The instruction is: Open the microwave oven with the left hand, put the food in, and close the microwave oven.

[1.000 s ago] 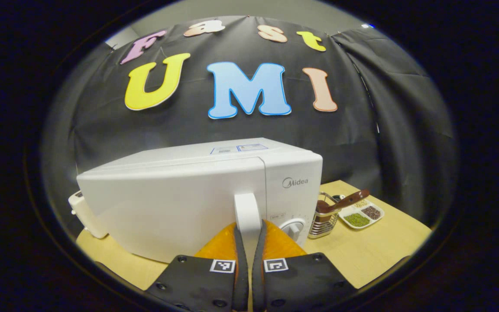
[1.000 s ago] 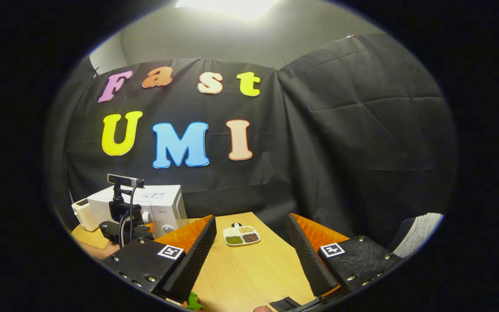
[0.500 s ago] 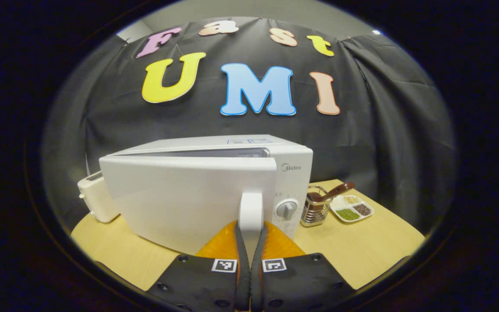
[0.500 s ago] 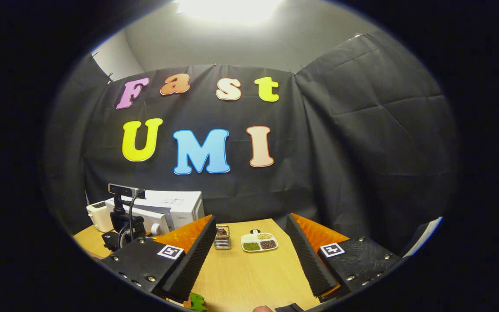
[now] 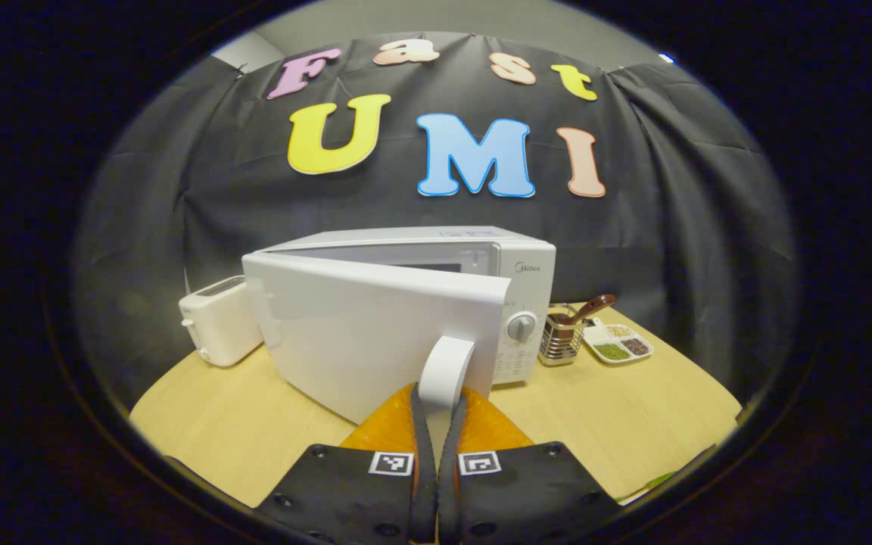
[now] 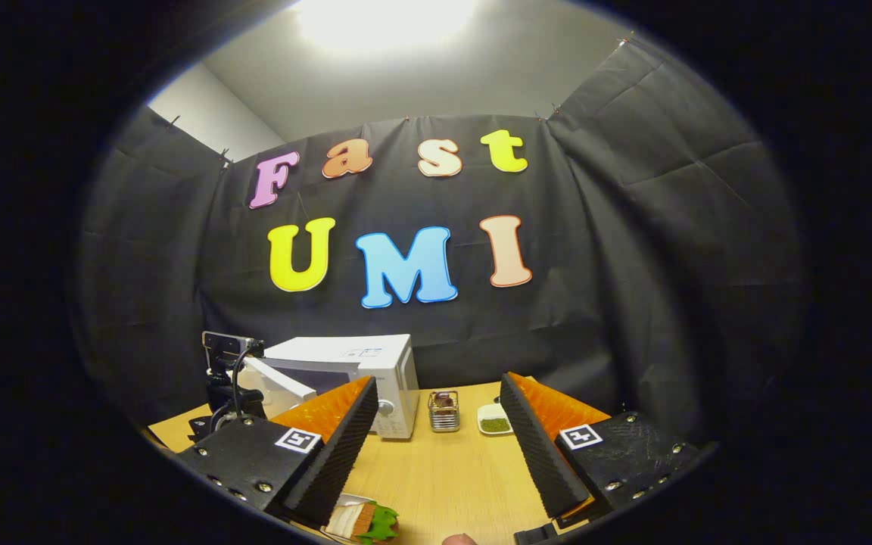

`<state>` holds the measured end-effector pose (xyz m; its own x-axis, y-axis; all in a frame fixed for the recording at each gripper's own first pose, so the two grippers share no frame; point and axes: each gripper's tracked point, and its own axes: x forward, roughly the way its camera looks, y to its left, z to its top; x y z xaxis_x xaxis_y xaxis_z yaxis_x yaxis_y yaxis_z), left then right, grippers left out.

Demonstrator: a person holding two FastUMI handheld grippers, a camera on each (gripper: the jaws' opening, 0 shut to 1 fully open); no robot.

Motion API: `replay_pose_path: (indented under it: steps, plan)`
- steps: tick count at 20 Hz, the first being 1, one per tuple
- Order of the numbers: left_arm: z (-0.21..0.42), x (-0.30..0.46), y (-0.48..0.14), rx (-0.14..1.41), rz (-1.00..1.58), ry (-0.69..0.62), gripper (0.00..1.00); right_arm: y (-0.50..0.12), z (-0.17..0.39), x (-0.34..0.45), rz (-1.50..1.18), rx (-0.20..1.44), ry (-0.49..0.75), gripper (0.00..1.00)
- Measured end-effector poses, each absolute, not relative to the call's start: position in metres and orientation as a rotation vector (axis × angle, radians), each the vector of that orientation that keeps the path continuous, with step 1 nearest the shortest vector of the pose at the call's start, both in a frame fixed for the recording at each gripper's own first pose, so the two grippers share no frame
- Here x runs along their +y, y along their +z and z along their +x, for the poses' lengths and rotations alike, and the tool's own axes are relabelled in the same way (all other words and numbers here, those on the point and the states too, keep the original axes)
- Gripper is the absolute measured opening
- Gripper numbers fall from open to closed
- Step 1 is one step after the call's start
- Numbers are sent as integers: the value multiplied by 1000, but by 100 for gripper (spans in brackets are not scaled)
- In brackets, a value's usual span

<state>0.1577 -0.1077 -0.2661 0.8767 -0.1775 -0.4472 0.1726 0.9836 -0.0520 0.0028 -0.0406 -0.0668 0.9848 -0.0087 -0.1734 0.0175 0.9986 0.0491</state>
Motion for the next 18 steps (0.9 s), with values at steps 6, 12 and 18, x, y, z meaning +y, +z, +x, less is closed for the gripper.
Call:
replay_pose_path:
  steps: [6,12,18]
  plan:
    - [116,-47,-261,466,3,-98,7,-73,0,-6,73,193,131,99]
    - [89,6,-260,456,3,-83,7,-58,10,54,76,153,255,98]
    - [73,64,-260,442,15,-113,7,-60,13,121,60,149,294,99]
